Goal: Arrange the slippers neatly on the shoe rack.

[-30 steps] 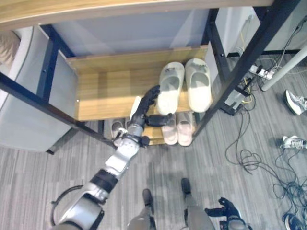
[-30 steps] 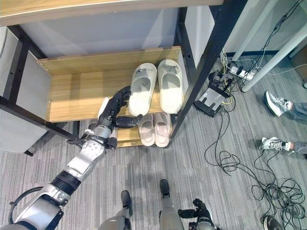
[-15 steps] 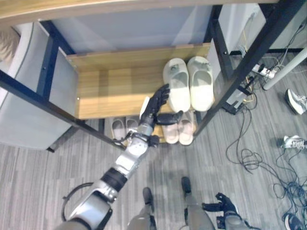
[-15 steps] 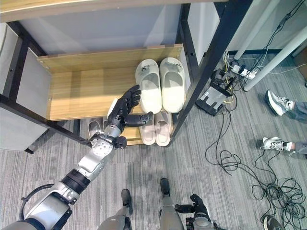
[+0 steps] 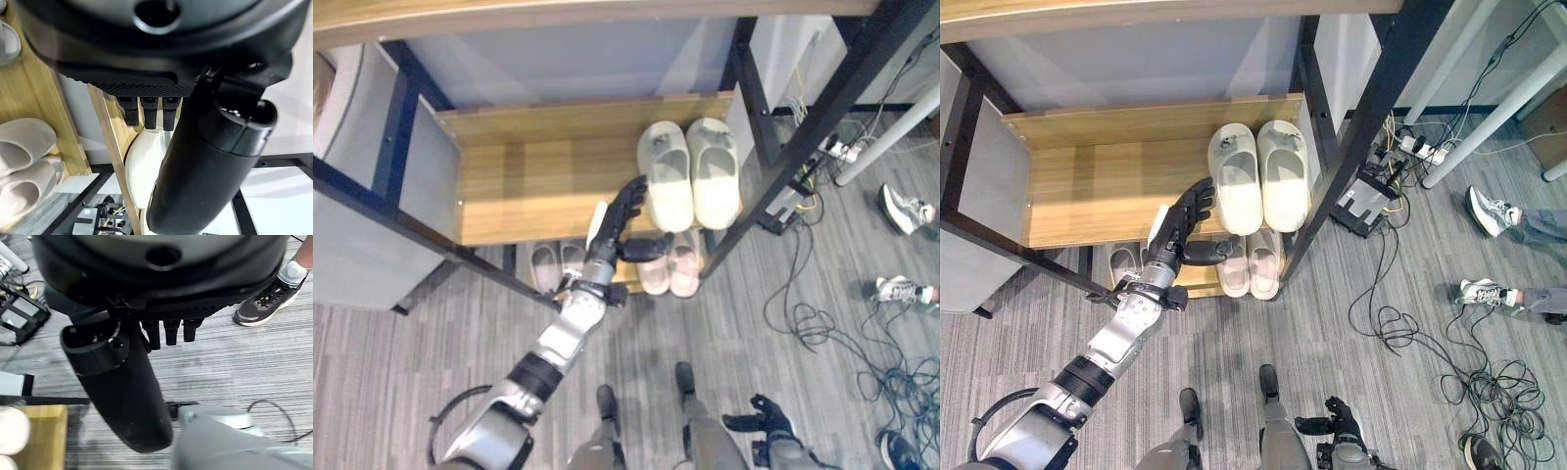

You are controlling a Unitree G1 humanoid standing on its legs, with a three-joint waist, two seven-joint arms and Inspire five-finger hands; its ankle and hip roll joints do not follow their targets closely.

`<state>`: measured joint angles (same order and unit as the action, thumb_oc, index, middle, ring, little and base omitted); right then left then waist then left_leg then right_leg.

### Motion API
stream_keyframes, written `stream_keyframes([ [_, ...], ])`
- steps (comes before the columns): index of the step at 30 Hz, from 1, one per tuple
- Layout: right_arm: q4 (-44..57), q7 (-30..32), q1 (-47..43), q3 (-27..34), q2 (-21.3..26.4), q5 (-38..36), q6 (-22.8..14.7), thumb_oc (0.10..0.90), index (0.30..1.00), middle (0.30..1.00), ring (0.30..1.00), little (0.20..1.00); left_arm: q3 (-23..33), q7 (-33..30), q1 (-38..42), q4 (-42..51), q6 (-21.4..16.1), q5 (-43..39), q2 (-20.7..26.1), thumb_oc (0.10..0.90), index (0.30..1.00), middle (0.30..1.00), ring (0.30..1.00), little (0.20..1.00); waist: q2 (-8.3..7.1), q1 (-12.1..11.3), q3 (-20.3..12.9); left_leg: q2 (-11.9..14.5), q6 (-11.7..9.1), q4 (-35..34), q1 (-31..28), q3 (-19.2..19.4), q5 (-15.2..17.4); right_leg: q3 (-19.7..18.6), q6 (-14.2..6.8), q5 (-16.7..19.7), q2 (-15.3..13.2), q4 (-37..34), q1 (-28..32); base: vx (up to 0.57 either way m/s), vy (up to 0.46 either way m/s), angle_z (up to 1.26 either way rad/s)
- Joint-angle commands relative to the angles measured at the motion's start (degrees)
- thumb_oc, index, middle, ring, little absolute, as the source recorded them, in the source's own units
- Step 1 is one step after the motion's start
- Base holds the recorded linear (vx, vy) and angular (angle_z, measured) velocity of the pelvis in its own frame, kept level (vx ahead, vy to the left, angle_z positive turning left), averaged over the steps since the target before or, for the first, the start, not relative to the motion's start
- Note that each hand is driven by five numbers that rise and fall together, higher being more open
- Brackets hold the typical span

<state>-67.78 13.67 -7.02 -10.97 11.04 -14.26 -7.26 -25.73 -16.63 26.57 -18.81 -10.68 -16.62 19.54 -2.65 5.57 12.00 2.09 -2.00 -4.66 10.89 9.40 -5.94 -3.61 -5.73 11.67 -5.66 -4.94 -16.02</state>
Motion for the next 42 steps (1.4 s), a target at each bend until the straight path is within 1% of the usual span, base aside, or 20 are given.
stream_keyframes([
  [1, -0.41, 0.11, 1.68, 0.02, 1.71, -1.93, -0.54, 0.800, 0.900, 0.900, 0.900, 0.900, 1.80, 1.50, 4.30, 6.07, -4.83, 1.74, -0.15, 0.800, 0.900, 0.900, 0.900, 0.900, 2.49, -1.72, -3.08, 1.64, -0.48, -0.34, 0.89, -5.66, 3.95, 5.29, -2.14, -11.02, -0.21, 1.75, 5.00, 0.03, -0.030, 0.07],
  [5, -0.49, -0.34, 2.63, 0.51, 0.96, -1.85, -0.18, 0.800, 0.900, 0.900, 0.900, 0.900, 3.44, 3.93, -0.39, 11.38, -5.15, -0.09, 1.42, 0.800, 0.900, 0.900, 0.900, 0.900, 1.88, -2.49, -4.75, 1.82, -0.70, -0.34, -1.17, -6.09, 4.44, 6.10, -2.16, -11.43, -0.04, 1.54, 7.51, 0.02, -0.032, 0.14],
  [6, -0.67, -0.48, 2.79, 0.88, 0.65, -1.87, 0.17, 0.800, 0.900, 0.900, 0.900, 0.900, 3.90, 5.66, -3.09, 13.44, -5.22, -2.83, 1.58, 0.800, 0.900, 0.900, 0.900, 0.900, 1.81, -2.94, -5.51, 1.89, -0.79, -0.34, -2.25, -6.22, 4.58, 6.48, -2.11, -11.65, -0.01, 1.67, 8.58, 0.01, -0.016, 0.10],
  [10, -1.22, -0.67, 3.10, 1.05, 0.23, -1.83, 0.56, 0.800, 0.900, 0.900, 0.900, 0.900, 4.17, 8.15, -6.73, 15.75, -5.02, -7.37, 1.54, 0.800, 0.900, 0.900, 0.900, 0.900, 1.72, -3.46, -6.18, 1.94, -0.85, -0.34, -3.47, -6.51, 4.57, 7.08, -2.05, -11.98, 0.06, 1.82, 10.02, 0.00, -0.027, 0.09],
  [12, -2.48, -1.30, 3.65, 1.61, -0.41, -1.24, 1.70, 0.800, 0.900, 0.900, 0.900, 0.900, 3.68, 14.84, -14.64, 20.61, -2.63, -16.91, 2.70, 0.800, 0.900, 0.900, 0.900, 0.900, 1.96, -4.66, -7.93, 1.83, -0.76, -0.34, -5.76, -6.97, 4.80, 8.05, -1.94, -12.68, 0.35, 2.19, 12.63, 0.02, -0.042, 0.03],
  [13, -2.47, -1.30, 3.70, 1.58, -0.43, -1.23, 1.70, 0.800, 0.900, 0.900, 0.900, 0.900, 3.73, 14.88, -14.76, 20.73, -2.55, -16.97, 2.76, 0.800, 0.900, 0.900, 0.900, 0.900, 1.94, -4.62, -7.92, 1.83, -0.76, -0.34, -5.83, -6.98, 4.82, 8.07, -1.94, -12.69, 0.35, 2.17, 12.71, 0.00, 0.000, 0.00],
  [16, -3.48, -1.76, 4.61, 1.75, -0.91, -0.46, 2.41, 0.800, 0.900, 0.900, 0.900, 0.900, 3.24, 18.59, -20.55, 23.03, -0.17, -21.78, 3.30, 0.800, 0.900, 0.900, 0.900, 0.900, 2.12, -5.49, -8.81, 1.95, -0.76, -0.34, -7.37, -7.53, 4.94, 8.63, -1.69, -13.08, 0.68, 2.25, 14.50, -0.02, -0.014, 0.08],
  [18, -3.69, -1.86, 4.92, 1.74, -1.02, -0.29, 2.46, 0.800, 0.900, 0.900, 0.900, 0.900, 3.25, 19.70, -22.09, 23.79, 0.52, -22.39, 4.09, 0.800, 0.900, 0.900, 0.900, 0.900, 2.04, -5.75, -9.05, 1.94, -0.74, -0.34, -7.90, -7.52, 5.11, 8.78, -1.72, -13.26, 0.76, 1.95, 15.30, -0.01, -0.023, 0.18],
  [20, -3.89, -2.24, 5.81, 1.53, -1.47, 0.11, 2.49, 0.800, 0.900, 0.900, 0.900, 0.900, 3.51, 22.05, -26.43, 24.08, 2.43, -23.84, 5.00, 0.800, 0.900, 0.900, 0.900, 0.900, 1.97, -6.30, -9.90, 2.12, -0.76, -0.34, -8.84, -7.79, 5.20, 9.17, -1.52, -13.29, 1.09, 1.08, 16.54, -0.04, -0.040, 0.10],
  [24, -3.36, -2.39, 6.00, 0.98, -2.05, 0.61, 2.51, 0.800, 0.900, 0.900, 0.900, 0.900, 4.93, 21.72, -30.14, 20.83, 3.18, -21.57, 5.06, 0.800, 0.900, 0.900, 0.900, 0.900, 1.94, -6.85, -10.61, 2.18, -0.79, -0.34, -9.64, -7.82, 5.20, 9.18, -1.27, -13.33, 1.35, 0.41, 17.55, 0.00, -0.005, 0.01],
  [26, -3.05, -2.54, 5.92, 0.80, -2.24, 0.55, 2.48, 0.800, 0.900, 0.900, 0.900, 0.900, 5.86, 21.14, -31.56, 16.79, 3.19, -18.88, 4.88, 0.800, 0.900, 0.900, 0.900, 0.900, 1.90, -6.94, -10.92, 2.21, -0.81, -0.34, -9.97, -7.94, 5.23, 9.23, -1.16, -13.38, 1.44, 0.40, 17.88, 0.00, 0.000, 0.00],
  [28, -2.79, -2.49, 5.89, 0.63, -2.34, 0.23, 2.74, 0.800, 0.900, 0.900, 0.900, 0.900, 8.14, 18.22, -32.46, 9.45, 2.99, -16.88, 2.55, 0.800, 0.900, 0.900, 0.900, 0.900, 1.90, -7.05, -11.28, 2.20, -0.85, -0.34, -10.34, -8.12, 5.11, 9.30, -0.89, -13.53, 1.56, 0.32, 18.38, 0.00, -0.011, -0.02],
  [30, -2.33, -2.39, 5.80, 0.94, -2.38, -0.77, 2.40, 0.800, 0.900, 0.900, 0.900, 0.900, 10.84, 14.72, -32.55, 1.34, 2.34, -10.35, 1.29, 0.800, 0.900, 0.900, 0.900, 0.900, 1.79, -7.16, -11.55, 2.27, -0.89, -0.34, -10.55, -8.42, 4.98, 9.48, -0.69, -13.70, 1.64, 0.32, 18.61, 0.00, 0.000, 0.00],
  [32, -2.13, -2.19, 6.42, 1.50, -2.08, -1.23, 2.53, 0.800, 0.900, 0.900, 0.900, 0.900, 13.44, 11.97, -32.43, -6.07, 2.65, -7.52, -0.10, 0.800, 0.900, 0.900, 0.900, 0.900, 1.82, -7.13, -11.84, 2.20, -0.94, -0.34, -10.67, -8.62, 4.83, 9.69, -0.54, -13.74, 1.75, 0.36, 18.72, -0.01, -0.014, 0.07],
  [34, -2.42, -2.15, 6.65, 2.36, -1.92, -1.89, 2.29, 0.800, 0.900, 0.900, 0.900, 0.900, 15.35, 9.54, -31.40, -15.29, 2.38, -1.18, -0.72, 0.800, 0.900, 0.900, 0.900, 0.900, 1.89, -6.94, -12.08, 2.20, -0.98, -0.34, -10.88, -8.67, 4.77, 9.87, -0.46, -13.76, 1.81, 0.34, 18.91, 0.00, -0.006, 0.11],
  [35, -2.42, -2.16, 6.64, 2.36, -1.91, -1.89, 2.29, 0.800, 0.900, 0.900, 0.900, 0.900, 15.33, 9.52, -31.34, -15.38, 2.31, -1.15, -0.77, 0.800, 0.900, 0.900, 0.900, 0.900, 1.90, -6.93, -12.05, 2.20, -0.98, -0.34, -10.89, -8.68, 4.78, 9.88, -0.47, -13.77, 1.81, 0.34, 18.93, 0.02, 0.009, 0.09],
  [36, -3.47, -2.22, 6.61, 3.24, -1.52, -2.25, 2.11, 0.800, 0.900, 0.900, 0.900, 0.900, 17.42, 7.76, -29.93, -24.84, 2.08, 1.97, -1.88, 0.800, 0.900, 0.900, 0.900, 0.900, 1.98, -6.79, -12.35, 2.17, -1.02, -0.34, -11.08, -8.72, 4.79, 9.84, -0.40, -13.79, 1.81, 0.39, 19.08, 0.03, 0.015, 0.08],
  [37, -4.99, -2.47, 6.59, 3.63, -1.18, -2.43, 2.12, 0.800, 0.900, 0.900, 0.900, 0.900, 19.19, 7.22, -28.55, -34.86, 2.02, 2.14, -3.11, 0.800, 0.900, 0.900, 0.900, 0.900, 2.05, -6.59, -12.60, 2.17, -1.08, -0.34, -11.33, -8.67, 4.76, 9.79, -0.34, -13.81, 1.79, 0.45, 19.13, 0.03, 0.015, 0.05],
  [39, -5.84, -2.74, 6.76, 3.89, -0.91, -2.62, 1.98, 0.800, 0.900, 0.900, 0.900, 0.900, 20.04, 7.89, -28.01, -37.99, 1.83, 1.19, -3.38, 0.800, 0.900, 0.900, 0.900, 0.900, 2.06, -6.55, -12.67, 2.17, -1.10, -0.34, -11.41, -8.76, 4.81, 9.81, -0.29, -13.85, 1.79, 0.49, 19.15, 0.00, 0.000, 0.00],
  [42, -8.42, -3.21, 6.67, 4.76, -0.37, -2.80, 2.17, 0.800, 0.900, 0.900, 0.900, 0.900, 24.54, 7.69, -27.01, -51.31, 3.57, 0.82, -4.13, 0.800, 0.900, 0.900, 0.900, 0.900, 2.12, -6.44, -12.99, 2.15, -1.15, -0.34, -11.66, -8.75, 4.92, 9.77, -0.21, -13.85, 1.80, 0.35, 19.25, 0.01, 0.010, 0.03],
])
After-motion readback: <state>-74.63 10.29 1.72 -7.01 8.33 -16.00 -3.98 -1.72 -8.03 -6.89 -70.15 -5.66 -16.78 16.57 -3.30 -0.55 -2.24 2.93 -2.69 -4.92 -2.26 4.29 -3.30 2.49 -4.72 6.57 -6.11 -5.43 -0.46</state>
